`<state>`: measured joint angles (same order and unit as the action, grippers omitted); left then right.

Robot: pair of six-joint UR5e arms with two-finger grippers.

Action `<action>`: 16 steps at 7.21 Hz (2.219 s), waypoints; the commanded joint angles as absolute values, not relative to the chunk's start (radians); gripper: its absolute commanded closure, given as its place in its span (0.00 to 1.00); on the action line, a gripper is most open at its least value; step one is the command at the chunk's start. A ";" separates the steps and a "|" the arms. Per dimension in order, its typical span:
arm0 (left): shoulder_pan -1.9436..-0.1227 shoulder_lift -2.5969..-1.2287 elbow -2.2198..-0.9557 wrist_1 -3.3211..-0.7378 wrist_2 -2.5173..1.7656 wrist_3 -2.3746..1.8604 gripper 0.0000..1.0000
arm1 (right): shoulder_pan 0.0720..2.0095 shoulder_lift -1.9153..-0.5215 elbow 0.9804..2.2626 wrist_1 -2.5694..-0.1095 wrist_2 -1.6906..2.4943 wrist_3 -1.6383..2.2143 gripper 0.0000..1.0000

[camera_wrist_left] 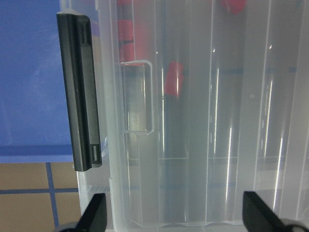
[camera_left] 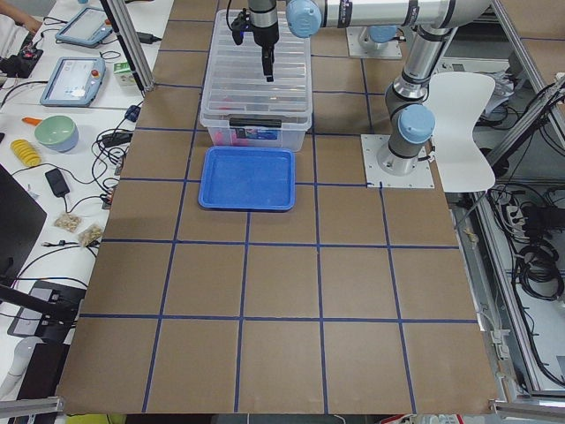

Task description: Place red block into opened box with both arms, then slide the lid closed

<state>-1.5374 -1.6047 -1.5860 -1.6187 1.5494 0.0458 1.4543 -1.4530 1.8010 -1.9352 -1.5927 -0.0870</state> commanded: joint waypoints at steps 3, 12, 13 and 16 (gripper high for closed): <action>-1.537 -1.605 -1.586 -1.618 1.551 0.046 0.00 | 1.479 -1.448 1.799 -1.956 -1.594 -0.092 0.00; -1.534 -1.598 -1.585 -1.617 1.560 0.058 0.00 | 1.476 -1.549 1.479 -1.565 -1.597 -0.087 0.00; -1.534 -1.598 -1.585 -1.617 1.560 0.058 0.00 | 1.480 -1.543 1.482 -1.566 -1.594 -0.083 0.00; -1.534 -1.598 -1.585 -1.615 1.559 0.058 0.00 | 1.549 -1.525 1.476 -1.565 -1.532 0.117 0.00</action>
<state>-1.5340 -1.5980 -1.5846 -1.6164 1.5591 0.0583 1.5295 -1.5311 1.4760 -1.5707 -1.5400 0.0784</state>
